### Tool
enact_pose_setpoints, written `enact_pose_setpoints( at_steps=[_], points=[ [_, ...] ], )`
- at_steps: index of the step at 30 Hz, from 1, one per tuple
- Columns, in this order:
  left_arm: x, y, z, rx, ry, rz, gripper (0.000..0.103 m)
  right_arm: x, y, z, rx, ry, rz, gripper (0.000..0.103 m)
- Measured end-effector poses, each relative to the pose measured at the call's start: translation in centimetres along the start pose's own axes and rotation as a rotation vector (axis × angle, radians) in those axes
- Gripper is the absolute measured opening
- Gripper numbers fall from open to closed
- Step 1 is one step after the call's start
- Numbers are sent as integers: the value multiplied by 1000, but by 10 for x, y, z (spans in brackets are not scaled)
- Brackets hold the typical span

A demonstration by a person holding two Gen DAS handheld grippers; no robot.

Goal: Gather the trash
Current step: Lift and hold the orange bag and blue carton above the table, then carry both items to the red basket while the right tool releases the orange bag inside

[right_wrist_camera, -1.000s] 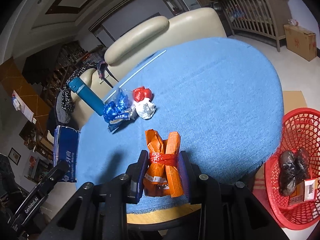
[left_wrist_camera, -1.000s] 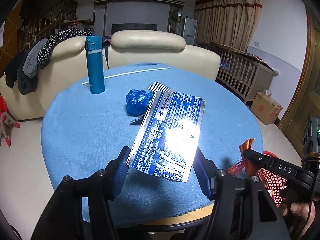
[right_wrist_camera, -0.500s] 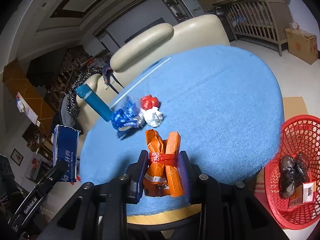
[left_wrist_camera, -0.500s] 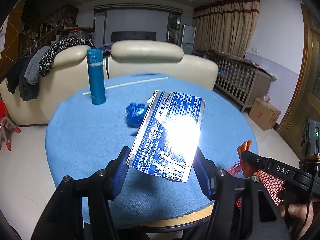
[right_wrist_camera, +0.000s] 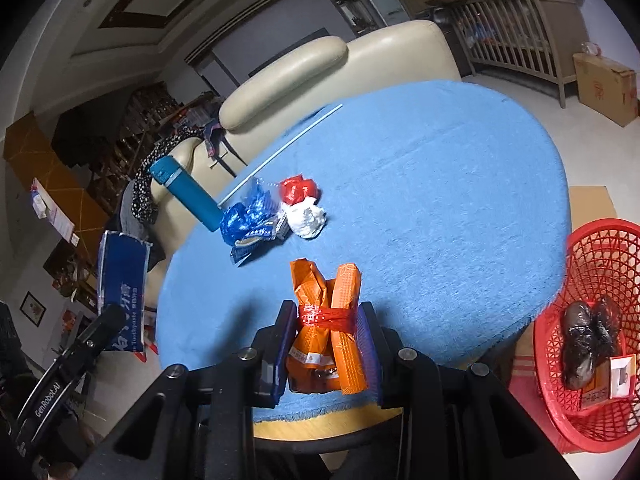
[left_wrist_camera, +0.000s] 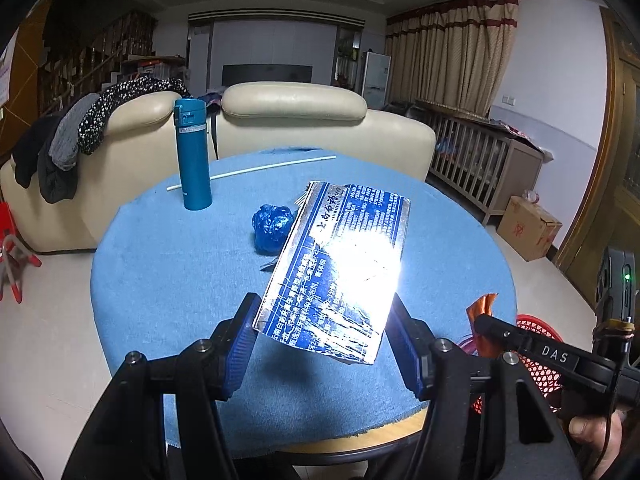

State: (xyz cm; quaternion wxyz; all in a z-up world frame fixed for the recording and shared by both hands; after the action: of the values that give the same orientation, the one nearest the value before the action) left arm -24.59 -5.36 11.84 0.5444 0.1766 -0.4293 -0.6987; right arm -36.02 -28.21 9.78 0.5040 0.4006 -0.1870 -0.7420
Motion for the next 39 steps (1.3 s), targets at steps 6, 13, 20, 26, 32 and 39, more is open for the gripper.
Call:
enact_pose_setpoints(
  at_steps=[6, 13, 20, 26, 32, 39],
  points=[
    [3, 0, 0, -2, -5, -14, 63, -1, 2, 2, 6, 0, -3, 33],
    [12, -3, -9, -20, -15, -44, 63, 14, 1, 7, 20, -12, -32, 33],
    [44, -6, -9, -22, -52, -137, 63, 60, 5, 37, 87, -70, -120, 33],
    [69, -3, -7, -22, -90, -193, 63, 123, 4, 80, 157, -169, -223, 33],
    [102, -4, -11, -29, -136, -254, 63, 180, -5, 114, 201, -261, -313, 33],
    [150, -18, -17, -60, -200, -345, 63, 220, -24, 130, 211, -320, -376, 33]
  ],
)
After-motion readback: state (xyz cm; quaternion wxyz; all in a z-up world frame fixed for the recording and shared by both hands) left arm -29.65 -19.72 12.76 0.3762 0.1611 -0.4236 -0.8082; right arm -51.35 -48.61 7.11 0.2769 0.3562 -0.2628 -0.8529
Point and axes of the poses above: each gripper's, at about its wrist camera, not at the fingertips, and z roughly against the way its jaws point, x to its right, y to its top, the point moved 4 cm from there along -z, roughly the way its jaws point, and after that the axes turned 8 degrees about z, right-handed, at the moved point
